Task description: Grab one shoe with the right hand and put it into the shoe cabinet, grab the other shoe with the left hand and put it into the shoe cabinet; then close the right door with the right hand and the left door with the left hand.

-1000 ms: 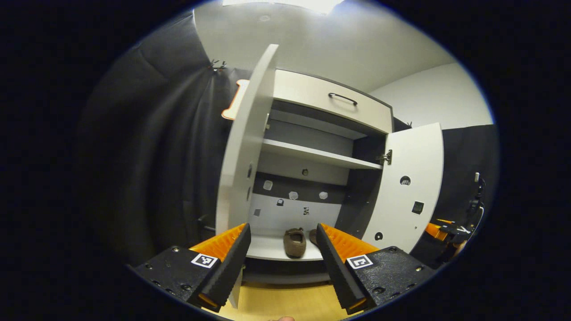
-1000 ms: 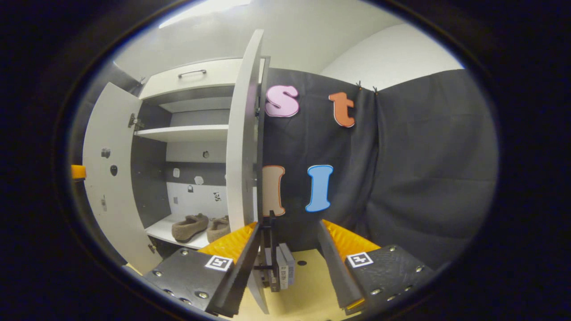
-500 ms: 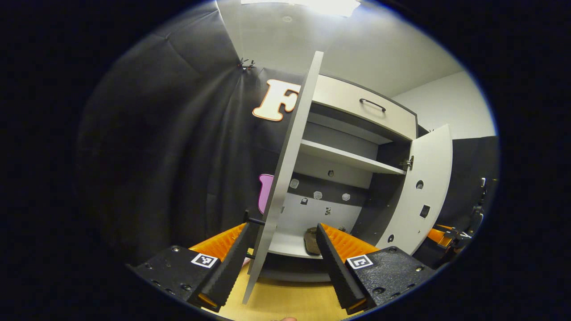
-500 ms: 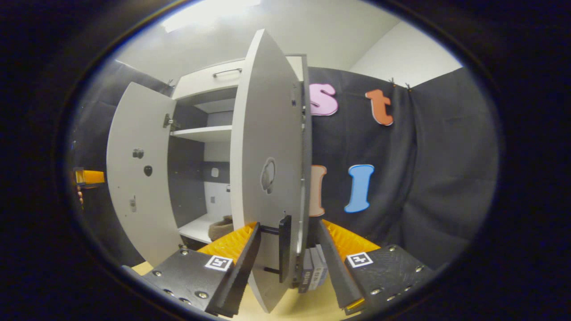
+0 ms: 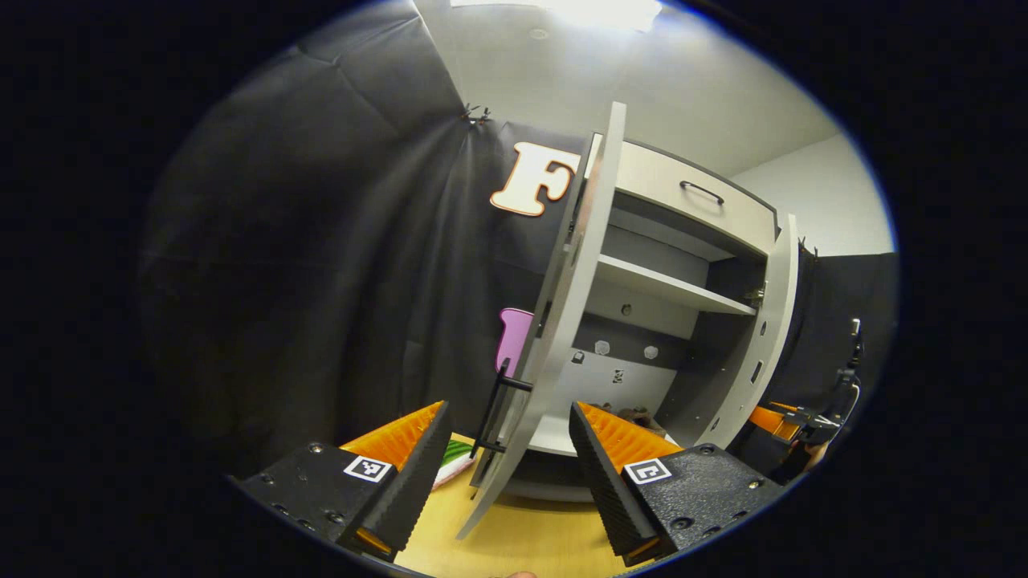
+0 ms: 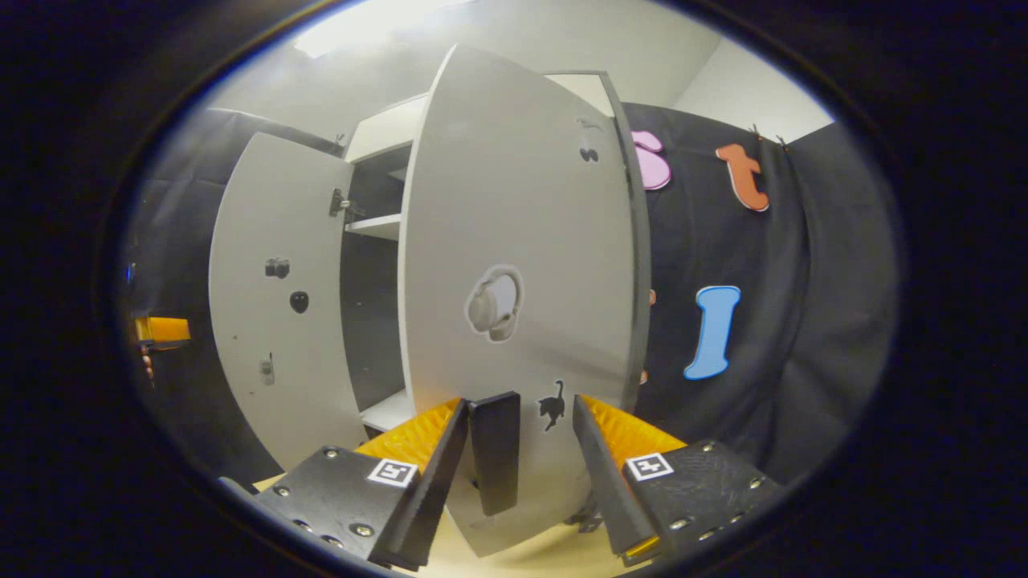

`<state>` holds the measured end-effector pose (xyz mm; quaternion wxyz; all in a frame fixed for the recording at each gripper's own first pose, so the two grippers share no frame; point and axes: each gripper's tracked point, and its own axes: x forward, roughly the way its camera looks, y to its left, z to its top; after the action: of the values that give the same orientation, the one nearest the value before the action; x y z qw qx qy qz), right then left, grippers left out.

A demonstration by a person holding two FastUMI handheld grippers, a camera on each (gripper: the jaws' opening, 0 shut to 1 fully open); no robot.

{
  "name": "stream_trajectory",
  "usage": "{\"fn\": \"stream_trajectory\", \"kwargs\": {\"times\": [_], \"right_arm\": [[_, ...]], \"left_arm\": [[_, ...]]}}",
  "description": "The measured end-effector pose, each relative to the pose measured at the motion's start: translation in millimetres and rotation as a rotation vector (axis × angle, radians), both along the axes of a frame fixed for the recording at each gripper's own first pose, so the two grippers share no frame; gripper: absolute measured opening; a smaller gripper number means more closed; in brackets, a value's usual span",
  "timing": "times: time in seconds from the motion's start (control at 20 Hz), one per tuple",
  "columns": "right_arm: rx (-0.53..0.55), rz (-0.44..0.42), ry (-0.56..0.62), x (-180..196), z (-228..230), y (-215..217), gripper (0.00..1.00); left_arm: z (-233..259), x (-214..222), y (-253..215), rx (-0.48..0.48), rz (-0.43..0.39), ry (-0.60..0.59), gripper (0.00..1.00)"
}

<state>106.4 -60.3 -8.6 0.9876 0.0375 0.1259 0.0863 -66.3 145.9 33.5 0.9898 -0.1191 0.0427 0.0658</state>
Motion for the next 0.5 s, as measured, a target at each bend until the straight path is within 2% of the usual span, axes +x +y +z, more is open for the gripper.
{"fn": "stream_trajectory", "kwargs": {"times": [0.05,0.1,0.15,0.35,0.5], "right_arm": [[0.003,-0.004,-0.001,5,-1,-1,0.8],[0.022,0.0,0.01,11,-4,2,0.86],[0.048,0.004,0.02,18,-6,5,0.84],[0.122,0.028,0.037,32,-13,25,1.0],[0.133,0.036,0.027,45,-13,35,0.98]], "left_arm": [[-1,-2,5,0.002,0.012,0.0,0.9],[-1,-4,9,0.003,0.023,0.0,0.9],[-2,-6,11,0.004,0.034,0.0,0.9],[-4,-19,24,0.002,0.078,0.002,0.9],[-6,-21,37,0.0,0.112,0.004,0.9]]}}
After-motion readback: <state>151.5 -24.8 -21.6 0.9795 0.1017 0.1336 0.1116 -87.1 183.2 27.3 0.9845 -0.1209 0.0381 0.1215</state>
